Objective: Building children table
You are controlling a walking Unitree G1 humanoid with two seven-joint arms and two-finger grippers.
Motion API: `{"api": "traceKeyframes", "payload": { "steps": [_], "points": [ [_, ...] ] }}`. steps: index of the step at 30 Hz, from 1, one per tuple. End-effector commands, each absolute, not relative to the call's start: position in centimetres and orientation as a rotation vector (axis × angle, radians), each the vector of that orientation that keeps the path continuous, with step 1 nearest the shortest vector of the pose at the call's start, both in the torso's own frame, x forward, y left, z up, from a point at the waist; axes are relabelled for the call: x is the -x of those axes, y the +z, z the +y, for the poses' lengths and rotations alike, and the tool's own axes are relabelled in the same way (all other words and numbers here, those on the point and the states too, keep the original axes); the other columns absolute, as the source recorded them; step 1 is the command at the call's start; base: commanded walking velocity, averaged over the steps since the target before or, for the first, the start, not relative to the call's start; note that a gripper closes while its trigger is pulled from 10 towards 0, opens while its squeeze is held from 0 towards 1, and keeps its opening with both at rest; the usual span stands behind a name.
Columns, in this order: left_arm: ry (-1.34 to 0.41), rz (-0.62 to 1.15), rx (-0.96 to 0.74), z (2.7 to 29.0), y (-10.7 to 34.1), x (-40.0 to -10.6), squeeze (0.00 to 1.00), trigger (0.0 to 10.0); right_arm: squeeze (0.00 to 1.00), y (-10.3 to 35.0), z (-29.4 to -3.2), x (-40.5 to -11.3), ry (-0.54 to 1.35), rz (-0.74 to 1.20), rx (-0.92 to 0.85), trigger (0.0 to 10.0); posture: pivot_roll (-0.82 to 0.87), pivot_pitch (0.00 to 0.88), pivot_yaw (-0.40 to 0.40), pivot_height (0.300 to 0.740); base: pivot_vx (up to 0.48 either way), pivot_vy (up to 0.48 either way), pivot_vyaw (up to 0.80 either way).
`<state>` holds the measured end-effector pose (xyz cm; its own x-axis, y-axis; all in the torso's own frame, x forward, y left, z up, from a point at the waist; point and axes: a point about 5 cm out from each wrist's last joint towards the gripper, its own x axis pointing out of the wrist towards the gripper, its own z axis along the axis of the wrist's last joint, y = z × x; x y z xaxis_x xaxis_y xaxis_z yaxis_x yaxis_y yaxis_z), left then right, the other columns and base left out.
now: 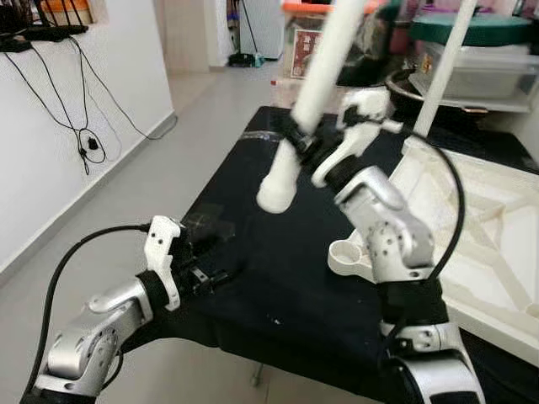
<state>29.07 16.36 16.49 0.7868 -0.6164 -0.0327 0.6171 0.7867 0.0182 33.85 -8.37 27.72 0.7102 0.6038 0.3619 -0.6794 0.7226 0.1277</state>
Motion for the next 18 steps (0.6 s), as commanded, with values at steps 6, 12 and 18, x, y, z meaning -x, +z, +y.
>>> {"api": "traceKeyframes", "payload": {
  "steps": [6, 12, 18],
  "points": [
    [-0.629, -0.047, -0.174, 14.7, 17.0, -30.1, 0.0, 10.0, 0.0, 26.6, -5.8, -32.5, 0.842, -0.269, -0.222, 0.0, 0.04, 0.0, -0.041, 0.74, 0.0, 0.0, 0.0],
    [-0.665, -0.066, -0.166, 13.4, 17.0, -30.2, 0.0, 10.0, 0.0, 26.3, -4.5, -31.9, 0.891, -0.26, -0.222, 0.0, 0.03, 0.0, -0.049, 0.74, 0.0, 0.0, 0.0],
    [-0.721, -0.065, -0.147, 12.4, 16.7, -30.0, 0.0, 10.0, 0.0, 26.3, -3.9, -31.7, 0.906, -0.259, -0.225, 0.0, 0.03, 0.0, -0.051, 0.74, 0.0, 0.0, 0.0]
  ]
}}
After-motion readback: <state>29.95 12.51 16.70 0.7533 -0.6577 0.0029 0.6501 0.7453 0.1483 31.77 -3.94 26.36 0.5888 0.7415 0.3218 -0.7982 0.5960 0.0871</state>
